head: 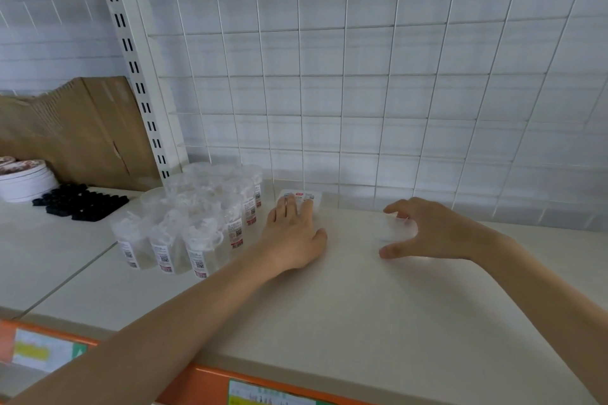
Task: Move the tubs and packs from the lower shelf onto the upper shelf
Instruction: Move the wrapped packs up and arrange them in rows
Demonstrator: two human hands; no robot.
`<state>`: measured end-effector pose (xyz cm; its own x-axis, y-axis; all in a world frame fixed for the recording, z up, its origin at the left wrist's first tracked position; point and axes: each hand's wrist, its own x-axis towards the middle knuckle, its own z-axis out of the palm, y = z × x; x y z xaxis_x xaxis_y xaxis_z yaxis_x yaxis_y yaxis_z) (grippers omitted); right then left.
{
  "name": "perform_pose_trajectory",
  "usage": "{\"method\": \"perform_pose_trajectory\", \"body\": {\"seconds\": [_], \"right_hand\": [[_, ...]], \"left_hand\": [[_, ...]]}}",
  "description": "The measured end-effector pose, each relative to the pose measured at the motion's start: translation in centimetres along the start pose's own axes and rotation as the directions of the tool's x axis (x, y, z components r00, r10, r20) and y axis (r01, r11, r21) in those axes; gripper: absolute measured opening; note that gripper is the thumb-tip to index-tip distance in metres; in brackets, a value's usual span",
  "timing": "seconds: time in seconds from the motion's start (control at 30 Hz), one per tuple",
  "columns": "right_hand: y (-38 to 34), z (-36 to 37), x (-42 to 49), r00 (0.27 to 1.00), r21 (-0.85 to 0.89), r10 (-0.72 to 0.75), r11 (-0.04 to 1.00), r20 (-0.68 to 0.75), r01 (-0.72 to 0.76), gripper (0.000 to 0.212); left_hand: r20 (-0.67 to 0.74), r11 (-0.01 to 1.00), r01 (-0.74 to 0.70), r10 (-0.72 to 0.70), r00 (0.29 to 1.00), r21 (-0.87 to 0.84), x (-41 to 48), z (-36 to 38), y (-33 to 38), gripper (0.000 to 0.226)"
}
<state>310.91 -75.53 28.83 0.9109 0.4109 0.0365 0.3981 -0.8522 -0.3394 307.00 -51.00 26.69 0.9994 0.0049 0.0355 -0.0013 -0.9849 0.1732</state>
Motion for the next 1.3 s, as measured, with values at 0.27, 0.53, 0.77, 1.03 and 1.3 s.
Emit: {"method": "perform_pose_trajectory", "body": {"seconds": [0.27,0.53,0.77,1.03,1.3], "right_hand": [[0.3,-0.4,0.0,1.000,0.001,0.022,1.000,-0.010,-0.022,0.068],[-0.7,-0.3,-0.4,0.983,0.109,-0.020,0.993,-0.181,0.041,0.062],[-3.1,0.5,-0.3,0.957,0.213,-0.146,0.956,-0.252,0.202,0.067],[-2.0,-0.5,-0.2,0.991,0.656,0.079,0.755,-0.110,0.013,0.035],[-1.6,-0.6,-0.5,0.987,0.764,0.070,0.641,-0.145,0.067,0.019]], "left_hand": [[0.000,0.999,-0.008,0.008,1.000,-0.036,0.2,0.0,-0.1,0.068],[-0.282,0.909,-0.204,0.101,0.954,-0.364,0.0,-0.8,1.0,0.048],[0.000,0.506,-0.074,0.145,0.989,-0.859,-1.1,-1.9,2.5,0.031],[0.025,0.326,0.000,0.073,0.997,-0.945,-0.5,-1.0,2.1,0.043],[0.000,0.369,0.012,-0.031,1.000,-0.929,-0.3,-1.2,2.5,0.034]]}}
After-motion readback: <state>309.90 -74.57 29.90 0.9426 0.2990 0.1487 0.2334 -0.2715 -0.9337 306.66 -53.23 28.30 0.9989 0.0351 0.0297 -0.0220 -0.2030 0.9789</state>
